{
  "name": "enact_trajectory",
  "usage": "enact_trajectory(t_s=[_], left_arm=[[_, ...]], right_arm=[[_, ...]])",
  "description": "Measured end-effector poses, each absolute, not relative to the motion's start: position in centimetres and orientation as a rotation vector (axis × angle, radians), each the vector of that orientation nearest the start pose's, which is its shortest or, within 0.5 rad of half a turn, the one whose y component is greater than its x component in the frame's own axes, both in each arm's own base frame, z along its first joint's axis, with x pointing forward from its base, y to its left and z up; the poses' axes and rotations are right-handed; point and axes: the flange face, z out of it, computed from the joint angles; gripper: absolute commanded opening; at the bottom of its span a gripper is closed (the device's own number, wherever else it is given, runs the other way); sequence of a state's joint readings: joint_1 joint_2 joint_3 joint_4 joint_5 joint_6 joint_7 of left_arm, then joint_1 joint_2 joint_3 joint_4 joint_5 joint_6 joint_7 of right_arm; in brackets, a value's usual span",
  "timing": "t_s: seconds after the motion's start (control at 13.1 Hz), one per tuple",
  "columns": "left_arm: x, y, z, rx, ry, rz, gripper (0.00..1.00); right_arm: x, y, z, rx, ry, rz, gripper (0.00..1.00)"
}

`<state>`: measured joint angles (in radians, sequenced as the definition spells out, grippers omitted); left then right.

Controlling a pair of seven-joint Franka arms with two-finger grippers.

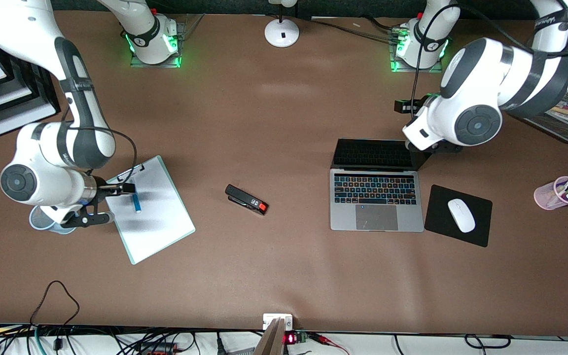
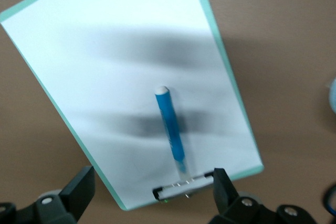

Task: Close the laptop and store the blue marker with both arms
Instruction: 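Reach the left gripper to the laptop lid while the right gripper reaches the marker, then grasp the blue marker with the right gripper while the left gripper pushes the lid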

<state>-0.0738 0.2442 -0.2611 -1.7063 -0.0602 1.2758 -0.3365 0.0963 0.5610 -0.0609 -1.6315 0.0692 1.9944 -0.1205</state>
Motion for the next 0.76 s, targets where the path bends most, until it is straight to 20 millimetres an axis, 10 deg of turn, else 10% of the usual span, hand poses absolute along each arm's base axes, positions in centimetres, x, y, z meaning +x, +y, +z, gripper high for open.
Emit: enact_trajectory(t_s=[0.76], left_arm=[[52.8,-19.7,35.2,-2.852,0.044,1.071,1.0]], right_arm=[[67.4,4.9,24.2,-3.09,-0.289,0.191,1.0]])
